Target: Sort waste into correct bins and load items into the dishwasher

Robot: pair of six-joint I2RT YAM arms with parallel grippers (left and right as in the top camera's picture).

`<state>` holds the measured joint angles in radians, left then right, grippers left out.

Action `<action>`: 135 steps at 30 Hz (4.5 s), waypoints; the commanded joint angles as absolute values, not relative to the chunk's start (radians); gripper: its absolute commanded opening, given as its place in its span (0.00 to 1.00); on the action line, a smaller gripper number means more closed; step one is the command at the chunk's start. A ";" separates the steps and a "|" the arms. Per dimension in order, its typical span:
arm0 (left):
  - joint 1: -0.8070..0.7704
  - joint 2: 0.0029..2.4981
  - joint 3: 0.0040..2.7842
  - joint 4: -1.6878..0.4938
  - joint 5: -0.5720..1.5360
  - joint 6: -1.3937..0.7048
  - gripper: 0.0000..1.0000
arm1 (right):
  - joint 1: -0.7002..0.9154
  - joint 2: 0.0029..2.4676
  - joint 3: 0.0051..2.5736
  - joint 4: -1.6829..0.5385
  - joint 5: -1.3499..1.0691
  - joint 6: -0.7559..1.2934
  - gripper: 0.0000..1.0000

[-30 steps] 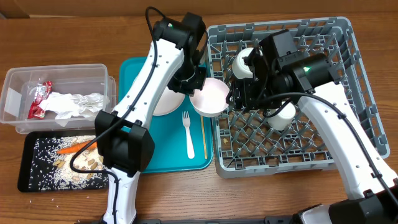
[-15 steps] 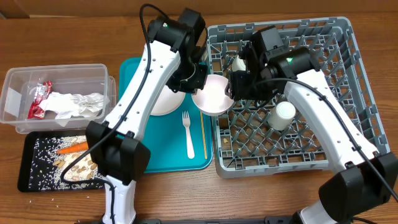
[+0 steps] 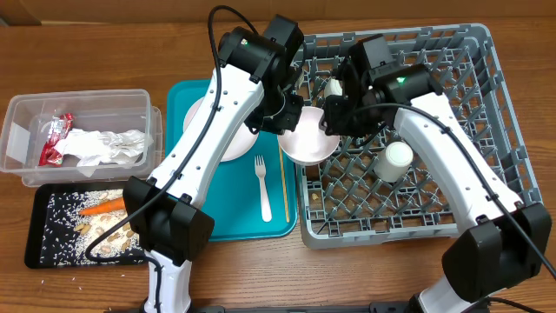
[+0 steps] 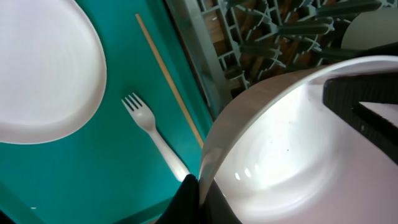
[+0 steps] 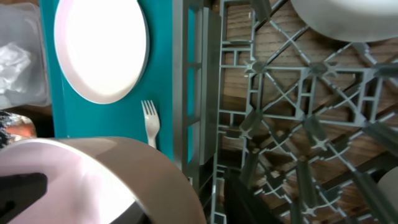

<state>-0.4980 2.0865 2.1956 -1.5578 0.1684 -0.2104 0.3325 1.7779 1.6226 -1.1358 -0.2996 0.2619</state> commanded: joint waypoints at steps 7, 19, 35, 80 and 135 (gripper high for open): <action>-0.505 2.061 2.195 -1.557 0.067 -0.259 0.05 | 0.303 1.780 1.623 -1.139 -0.282 0.262 0.43; -0.505 2.061 2.195 -1.549 0.067 -0.258 0.05 | 0.303 1.780 1.623 -1.162 -0.281 0.262 0.12; -0.318 2.057 2.532 -1.690 0.404 -0.122 0.32 | 0.303 1.780 1.623 -1.068 -0.007 0.262 0.04; -0.262 2.048 2.526 -1.689 0.337 -0.123 1.00 | 0.152 2.026 1.546 -0.615 1.270 0.025 0.04; -0.262 2.048 2.526 -1.689 0.337 -0.123 1.00 | 0.262 2.026 1.427 -0.360 1.367 -0.505 0.29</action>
